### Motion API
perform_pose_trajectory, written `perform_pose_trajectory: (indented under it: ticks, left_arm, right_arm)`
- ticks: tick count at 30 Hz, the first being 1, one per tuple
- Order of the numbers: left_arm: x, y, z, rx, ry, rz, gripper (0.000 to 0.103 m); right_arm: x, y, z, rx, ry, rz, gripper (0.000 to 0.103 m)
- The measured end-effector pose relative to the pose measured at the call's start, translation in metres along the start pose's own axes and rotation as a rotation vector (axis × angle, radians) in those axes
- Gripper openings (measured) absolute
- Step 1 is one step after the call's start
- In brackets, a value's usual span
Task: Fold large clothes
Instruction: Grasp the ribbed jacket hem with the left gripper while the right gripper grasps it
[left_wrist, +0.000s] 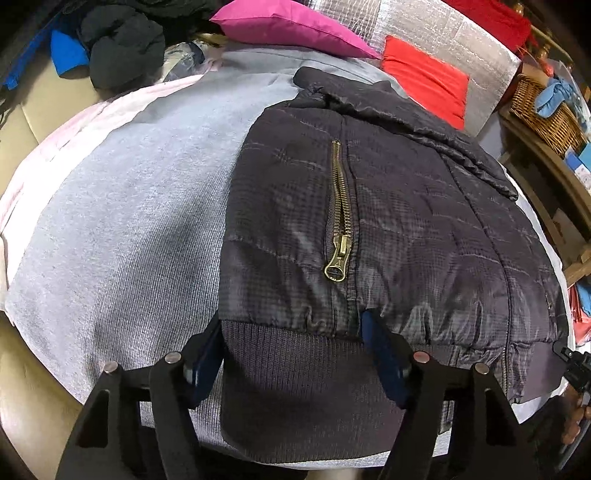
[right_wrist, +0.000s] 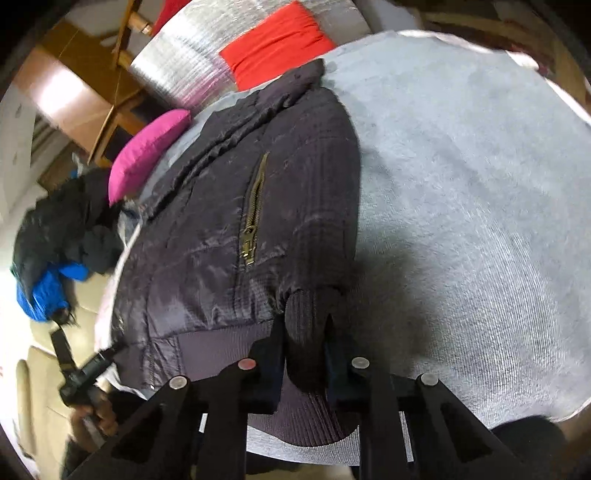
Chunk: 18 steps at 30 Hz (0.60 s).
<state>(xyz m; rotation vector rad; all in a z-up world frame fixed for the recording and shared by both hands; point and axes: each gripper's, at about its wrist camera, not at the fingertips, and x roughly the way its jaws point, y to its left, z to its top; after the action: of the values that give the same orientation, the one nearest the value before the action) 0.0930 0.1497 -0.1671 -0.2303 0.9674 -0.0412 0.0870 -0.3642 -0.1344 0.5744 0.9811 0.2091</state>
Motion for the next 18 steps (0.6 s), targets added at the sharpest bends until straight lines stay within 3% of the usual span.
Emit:
perform_pose_trajectory:
  ticks: [9, 12, 14, 15, 16, 18]
  left_arm:
    - [-0.004, 0.008, 0.000, -0.038, 0.002, -0.057, 0.071]
    - [-0.007, 0.002, 0.000, -0.005, 0.003, -0.054, 0.054]
    - [-0.011, -0.002, 0.000, 0.018, -0.002, -0.064, 0.031]
    - [-0.013, -0.002, 0.001, 0.025, -0.001, -0.073, 0.027]
    - [-0.017, -0.001, 0.002, 0.018, 0.000, -0.082, 0.011]
    - [-0.026, 0.008, 0.002, -0.009, -0.004, -0.091, 0.011]
  right_arm:
    - [0.006, -0.009, 0.001, 0.037, 0.010, 0.040, 0.030]
    - [0.008, -0.010, 0.005, 0.028, 0.043, 0.039, 0.019]
    - [0.008, -0.006, 0.006, 0.002, 0.061, 0.041, 0.016]
    - [0.008, -0.006, 0.007, -0.001, 0.065, 0.045, 0.016]
    - [0.008, -0.006, 0.007, -0.001, 0.067, 0.054, 0.015]
    - [0.005, -0.007, 0.007, 0.004, 0.065, 0.077, 0.014]
